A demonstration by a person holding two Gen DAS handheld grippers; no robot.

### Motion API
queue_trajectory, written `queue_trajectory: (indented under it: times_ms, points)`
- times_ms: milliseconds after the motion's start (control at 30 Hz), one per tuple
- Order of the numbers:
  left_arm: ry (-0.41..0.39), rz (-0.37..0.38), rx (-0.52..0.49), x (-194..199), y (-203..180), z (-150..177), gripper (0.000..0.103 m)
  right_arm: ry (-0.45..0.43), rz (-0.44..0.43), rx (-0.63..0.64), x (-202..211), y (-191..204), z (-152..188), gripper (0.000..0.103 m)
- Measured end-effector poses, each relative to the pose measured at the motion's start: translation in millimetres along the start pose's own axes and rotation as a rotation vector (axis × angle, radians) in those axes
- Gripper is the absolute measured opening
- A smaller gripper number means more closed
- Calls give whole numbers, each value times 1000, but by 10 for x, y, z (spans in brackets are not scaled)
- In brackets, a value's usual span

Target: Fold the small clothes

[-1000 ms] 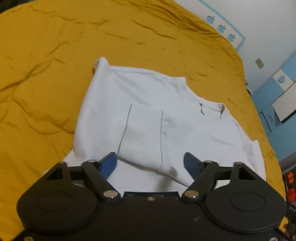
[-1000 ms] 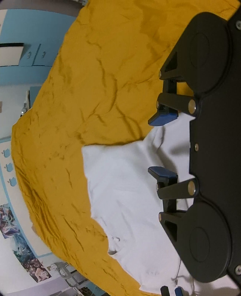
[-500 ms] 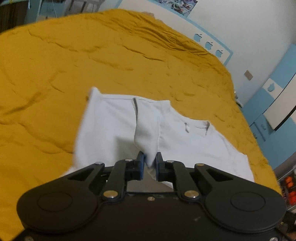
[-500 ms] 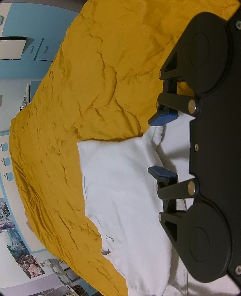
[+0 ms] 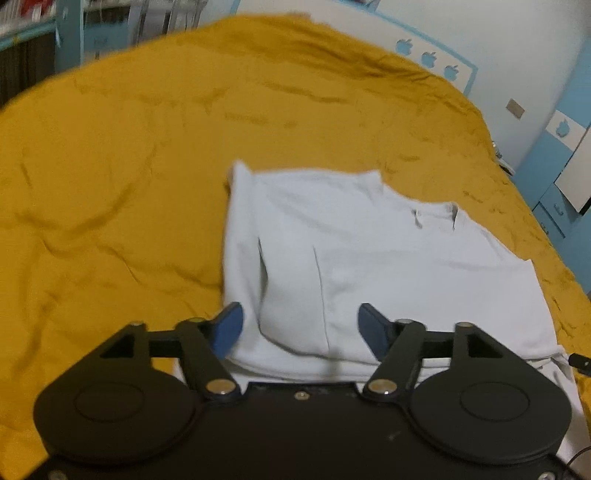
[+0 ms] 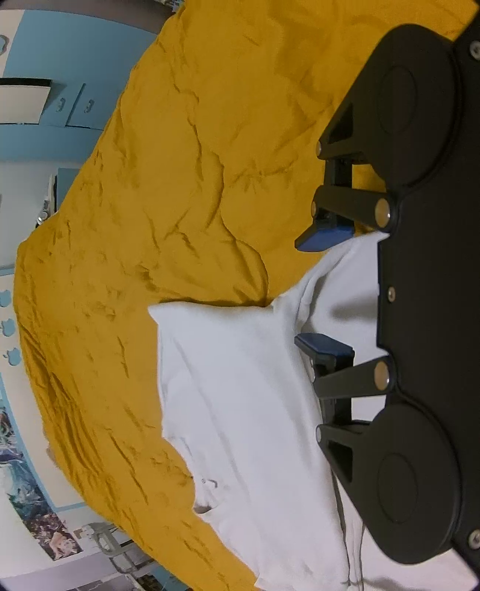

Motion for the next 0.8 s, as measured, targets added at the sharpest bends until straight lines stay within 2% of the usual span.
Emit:
queue_trajectory:
  times_ms: [133, 267, 367, 467, 633, 800]
  points:
    - [-29, 14, 3, 80, -14, -101, 72, -32, -20, -6, 67, 44, -55, 50]
    - [1, 105, 22, -50, -66, -43, 72, -48, -94, 1, 58, 226, -108, 50]
    - [48, 72, 24, -248, -76, 18, 72, -47, -117, 44, -27, 393, -119, 50]
    - [98, 40, 39, -429, 10, 113, 73, -9, -111, 41, -211, 449, -111, 50]
    - [98, 33, 0, -480, 24, 162, 74, 37, -78, 33, -469, 367, -57, 50]
    - [116, 30, 0, -391, -71, 45, 74, 41, -73, 23, -411, 356, -49, 50]
Point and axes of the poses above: each gripper's, at about its wrist camera, not at the fingertips, and x roughly against the way its jaws point, y to its left, z to its underside, the point moved 7 cm from there along -x, roughly the way its jaws point, and after that the axes turned 13 degrees about y, right-handed, at the moved point
